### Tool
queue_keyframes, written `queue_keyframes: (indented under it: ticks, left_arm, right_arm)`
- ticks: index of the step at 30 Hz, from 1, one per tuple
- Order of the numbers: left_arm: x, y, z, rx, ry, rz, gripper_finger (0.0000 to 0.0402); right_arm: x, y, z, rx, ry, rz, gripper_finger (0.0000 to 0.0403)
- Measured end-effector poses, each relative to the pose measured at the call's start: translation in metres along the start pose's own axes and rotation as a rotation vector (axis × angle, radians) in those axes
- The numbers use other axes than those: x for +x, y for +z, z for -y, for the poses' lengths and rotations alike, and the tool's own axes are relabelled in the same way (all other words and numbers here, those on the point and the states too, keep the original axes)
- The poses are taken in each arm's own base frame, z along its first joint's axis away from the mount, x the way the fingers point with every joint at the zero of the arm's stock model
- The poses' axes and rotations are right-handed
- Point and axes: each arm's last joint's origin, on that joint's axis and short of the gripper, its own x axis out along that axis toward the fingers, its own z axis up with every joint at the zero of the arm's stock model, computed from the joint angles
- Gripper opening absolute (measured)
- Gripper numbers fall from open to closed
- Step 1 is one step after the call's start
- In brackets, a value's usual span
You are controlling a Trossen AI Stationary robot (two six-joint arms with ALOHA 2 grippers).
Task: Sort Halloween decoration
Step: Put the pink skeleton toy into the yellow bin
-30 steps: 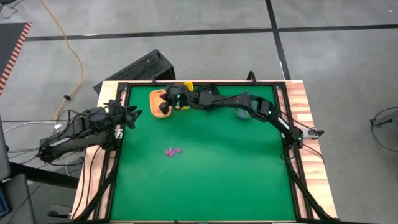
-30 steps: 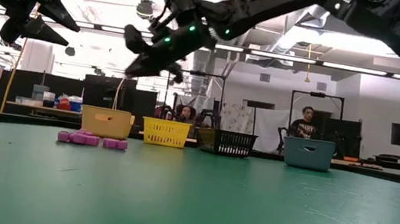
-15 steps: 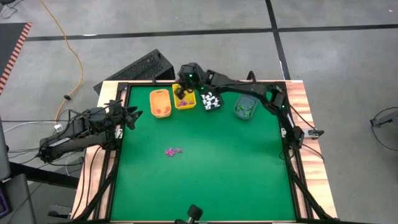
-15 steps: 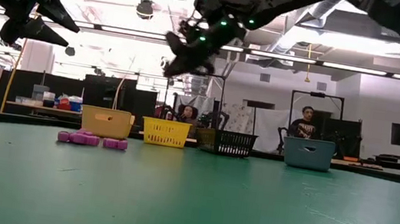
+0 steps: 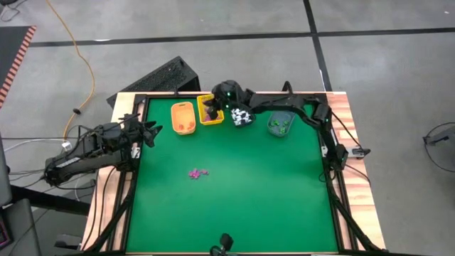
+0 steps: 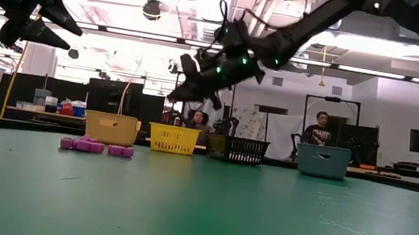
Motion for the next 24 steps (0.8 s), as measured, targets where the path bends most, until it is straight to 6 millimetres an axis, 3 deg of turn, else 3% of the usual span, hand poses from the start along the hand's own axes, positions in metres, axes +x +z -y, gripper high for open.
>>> queue_keyframes:
  ticks: [7, 18, 24]
  left_arm:
    - [0.000, 0.000, 0.000, 0.000, 0.000, 0.001, 0.0231]
    - [0.000, 0.000, 0.000, -0.003, 0.000, 0.002, 0.0231]
    - [0.000, 0.000, 0.000, -0.009, 0.000, 0.002, 0.0231]
  right_arm:
    - [0.001, -0.031, 0.008, 0.078, -0.021, 0.008, 0.0010]
    - [0.001, -0.036, 0.008, 0.056, -0.039, -0.027, 0.0082]
    - [0.000, -0.039, 0.011, 0.063, -0.036, -0.057, 0.0100]
